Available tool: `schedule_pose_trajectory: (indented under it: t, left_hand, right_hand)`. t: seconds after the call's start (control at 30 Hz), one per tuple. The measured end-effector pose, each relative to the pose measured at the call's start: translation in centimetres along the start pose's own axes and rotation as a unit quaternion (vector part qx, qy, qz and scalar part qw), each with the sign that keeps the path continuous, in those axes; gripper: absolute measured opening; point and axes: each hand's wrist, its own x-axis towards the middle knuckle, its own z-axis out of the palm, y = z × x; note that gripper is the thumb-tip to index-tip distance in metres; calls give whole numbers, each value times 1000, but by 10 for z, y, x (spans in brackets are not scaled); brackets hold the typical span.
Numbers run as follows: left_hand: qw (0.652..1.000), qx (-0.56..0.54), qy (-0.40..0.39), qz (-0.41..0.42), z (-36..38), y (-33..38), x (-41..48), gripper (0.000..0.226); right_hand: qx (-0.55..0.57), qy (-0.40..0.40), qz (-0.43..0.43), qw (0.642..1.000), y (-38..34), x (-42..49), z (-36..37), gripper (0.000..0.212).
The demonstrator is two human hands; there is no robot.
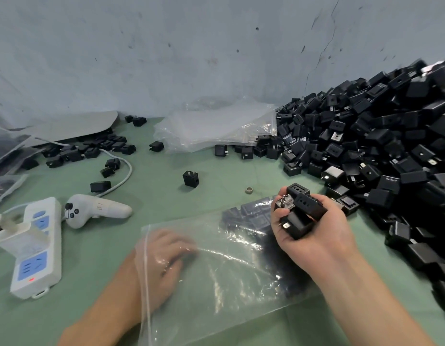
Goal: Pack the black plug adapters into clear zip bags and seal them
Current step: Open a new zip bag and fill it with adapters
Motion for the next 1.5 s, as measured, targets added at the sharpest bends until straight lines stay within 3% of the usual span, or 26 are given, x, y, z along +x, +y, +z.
schedule_pose_trajectory:
  t: [0.1,0.17,0.23,0.27,0.37,0.47,0.7,0.93,1.07,1.13,1.2,1.37,1.5]
  left_hand:
    - [977,-2,98,-189,-21,-21,-21,35]
    - [923,-83,240,-290,-38,-25,-24,29]
    - [881,-149,340,-293,-53,-8,-16,31]
    - [881,-178,352,-262,-56,7,-12,30]
    - [928,-218,259,-155,-46,63,-1,21]
    - [966,-181,152,-102,-30,92,6,31]
    - [977,-156,119,-82,-20,93,1,46]
    - [948,-234,182,-118,-28,96,-2,29]
    - [918,-239,228,-219,-49,38,-16,23]
    - [920,-194,208,-270,-57,0,-31,24]
    - [938,-122,134,-294,-57,-24,-51,33]
    - [972,-86,5,-218,-38,-17,-61,26]
    - [985,-82,16,-154,-12,3,-43,38]
  right_hand:
    - [-12,0,5,1000,4,-2,3,30]
    - [-28,1,8,1000,9,-3,6,29]
    - [-55,0,13,998,16,-5,8,32]
    - [-70,-2,19,997,22,-6,10,33]
    - [-140,-22,43,989,46,-13,16,25]
    - [-253,-47,58,965,68,-23,15,18]
    - [-435,-6,-56,899,75,-27,11,20]
    - [-378,-21,23,925,74,-30,15,17]
    - [-307,-13,14,952,56,-28,19,16]
    - [-286,-2,-4,958,41,-26,20,17]
    - [-270,13,-25,962,28,-23,19,21]
    - [-243,35,-53,968,12,-20,18,22]
    - [-239,37,-55,969,12,-22,15,22]
